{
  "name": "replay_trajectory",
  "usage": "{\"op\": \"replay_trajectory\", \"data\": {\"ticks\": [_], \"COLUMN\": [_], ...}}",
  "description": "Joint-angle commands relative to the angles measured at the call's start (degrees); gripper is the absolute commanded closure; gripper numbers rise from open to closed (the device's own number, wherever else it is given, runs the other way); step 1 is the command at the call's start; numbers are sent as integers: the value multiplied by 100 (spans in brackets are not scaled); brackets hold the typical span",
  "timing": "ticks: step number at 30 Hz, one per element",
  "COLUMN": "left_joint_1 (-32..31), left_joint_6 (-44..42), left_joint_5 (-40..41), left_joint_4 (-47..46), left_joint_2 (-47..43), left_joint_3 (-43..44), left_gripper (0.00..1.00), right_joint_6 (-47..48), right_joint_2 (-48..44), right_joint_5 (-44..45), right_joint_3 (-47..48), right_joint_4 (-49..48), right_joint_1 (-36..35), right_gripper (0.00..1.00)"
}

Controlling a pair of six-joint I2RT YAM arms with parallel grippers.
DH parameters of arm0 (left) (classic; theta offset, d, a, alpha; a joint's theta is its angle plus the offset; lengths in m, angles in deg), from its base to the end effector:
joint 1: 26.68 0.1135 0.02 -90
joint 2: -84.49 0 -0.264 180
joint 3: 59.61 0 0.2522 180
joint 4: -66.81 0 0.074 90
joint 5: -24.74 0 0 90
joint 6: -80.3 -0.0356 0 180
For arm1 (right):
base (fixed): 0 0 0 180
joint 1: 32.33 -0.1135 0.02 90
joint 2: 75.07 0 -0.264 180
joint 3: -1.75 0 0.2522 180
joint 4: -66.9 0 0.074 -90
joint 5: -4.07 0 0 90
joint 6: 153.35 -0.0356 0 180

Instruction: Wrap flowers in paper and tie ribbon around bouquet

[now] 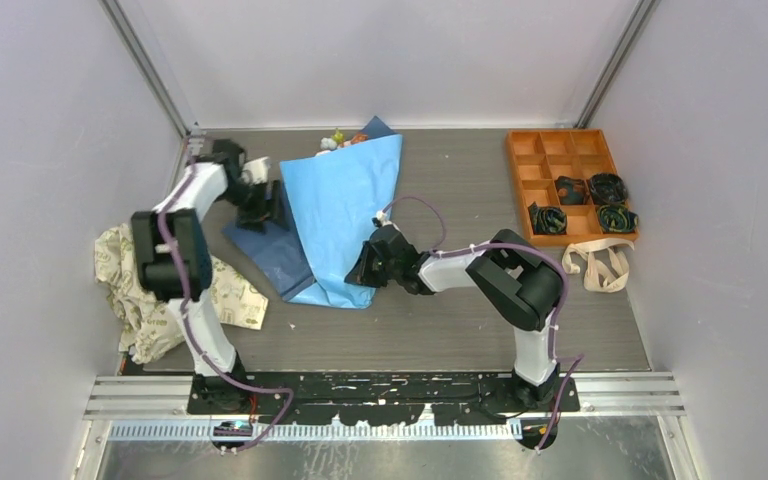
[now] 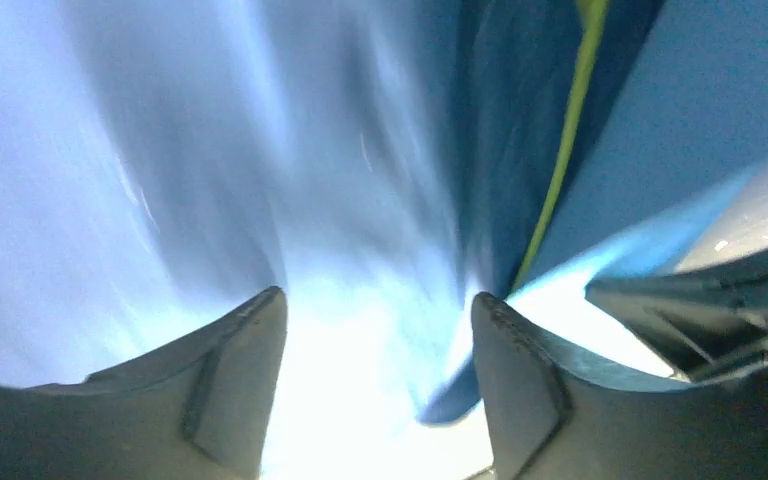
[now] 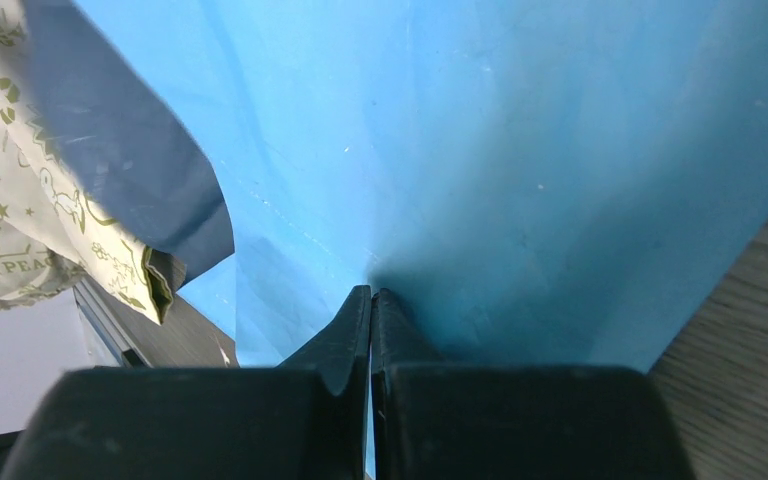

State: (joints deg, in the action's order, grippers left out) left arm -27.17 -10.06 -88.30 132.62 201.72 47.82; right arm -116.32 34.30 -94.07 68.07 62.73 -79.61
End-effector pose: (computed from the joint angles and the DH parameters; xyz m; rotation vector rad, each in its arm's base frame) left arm 0.4157 -0.0175 0.2019 0.0940 2.8360 -0.5786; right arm 0.2520 0.2803 0.1218 0.0388 2.4810 1.0233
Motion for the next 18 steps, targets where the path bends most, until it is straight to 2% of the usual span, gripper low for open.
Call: {"op": "replay_trajectory", "data": {"ticks": [1,4,6,10,13,18], "left_joint_1": [927,942,944,953,926,910], "left_joint_6": [622,712,792,703,1019,1192], "left_joint_5": [-572,-1028,-1188,-1088,-1392,-1140], "left_joint_4": [-288,-574,-618,-341,-641,-732], "left_joint_2": [-1904,-2595,-2719,-2530,-2394,-2119], "left_joint_3": [-1752,-2843,-3206,-3360,-3619,-3734], "left_gripper": [26,18,16,16,16,15], "right_joint_6": [102,161,183,191,171,174], "right_joint_2": [345,375,370,296,229,217], "right_joint_5": [412,394,424,504,568,551], "right_joint_3": [0,-13,-19,-78,-146,-111], "right_joint_4": [345,350,381,440,436,469], "right_joint_1": [-26,-26,-24,-26,-24,-26], "right_gripper": [99,99,99,99,99,99]}}
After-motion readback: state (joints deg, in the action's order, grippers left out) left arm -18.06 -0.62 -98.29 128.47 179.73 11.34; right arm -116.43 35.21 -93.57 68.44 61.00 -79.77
